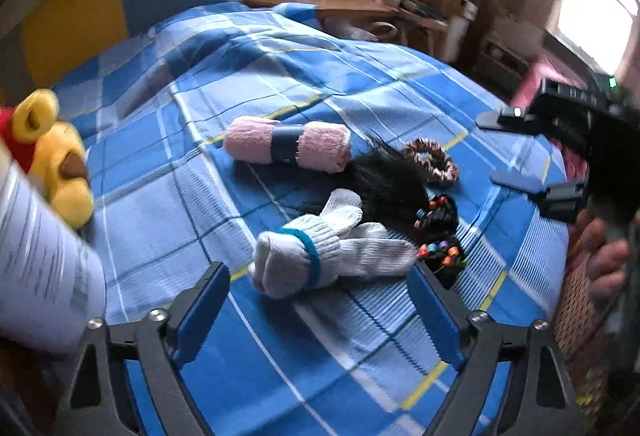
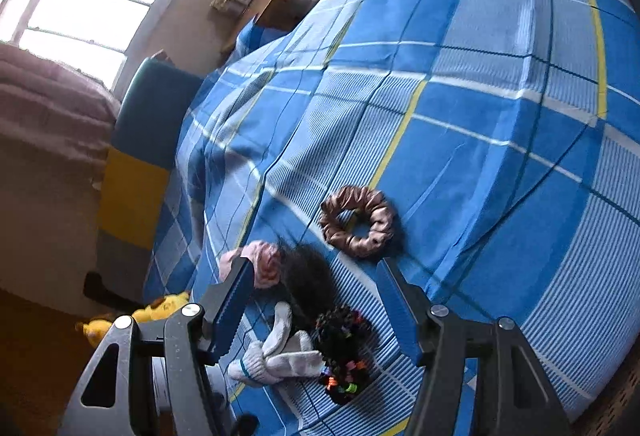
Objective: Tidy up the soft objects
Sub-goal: 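Grasp the white knit glove with the left gripper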
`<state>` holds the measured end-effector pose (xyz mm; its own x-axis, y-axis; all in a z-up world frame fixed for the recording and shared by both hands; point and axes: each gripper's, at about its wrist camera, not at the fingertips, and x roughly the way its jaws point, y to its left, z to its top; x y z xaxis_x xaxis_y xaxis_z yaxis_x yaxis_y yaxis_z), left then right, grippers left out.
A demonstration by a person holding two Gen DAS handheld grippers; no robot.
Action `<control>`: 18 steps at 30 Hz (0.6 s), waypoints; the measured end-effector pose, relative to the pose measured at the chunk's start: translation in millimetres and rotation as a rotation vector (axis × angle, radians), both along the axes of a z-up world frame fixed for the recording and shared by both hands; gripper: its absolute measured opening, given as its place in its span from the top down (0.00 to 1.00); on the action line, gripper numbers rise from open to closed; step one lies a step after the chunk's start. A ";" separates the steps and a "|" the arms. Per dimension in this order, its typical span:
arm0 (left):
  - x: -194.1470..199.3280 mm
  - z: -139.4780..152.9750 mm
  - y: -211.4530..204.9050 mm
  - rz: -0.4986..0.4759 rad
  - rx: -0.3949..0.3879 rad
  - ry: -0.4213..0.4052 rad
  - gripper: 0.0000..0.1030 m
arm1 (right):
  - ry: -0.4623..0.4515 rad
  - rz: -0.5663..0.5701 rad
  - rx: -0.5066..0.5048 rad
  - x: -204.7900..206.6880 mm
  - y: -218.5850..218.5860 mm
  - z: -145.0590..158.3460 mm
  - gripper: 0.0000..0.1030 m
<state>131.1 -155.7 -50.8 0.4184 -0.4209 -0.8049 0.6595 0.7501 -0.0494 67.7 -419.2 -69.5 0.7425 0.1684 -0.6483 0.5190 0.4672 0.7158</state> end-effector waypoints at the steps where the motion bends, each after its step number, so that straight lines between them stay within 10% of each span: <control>1: 1.6 -2.1 -3.1 -0.028 0.019 -0.021 0.08 | 0.003 0.005 0.001 0.9 0.9 -0.2 0.38; 10: 24.7 -30.6 -27.3 -0.171 0.063 -0.046 0.11 | 0.030 0.024 0.013 3.2 3.3 -5.3 0.38; 18: 31.7 -39.1 -16.8 -0.093 0.003 0.037 0.56 | 0.044 0.030 -0.008 6.5 5.8 -6.2 0.38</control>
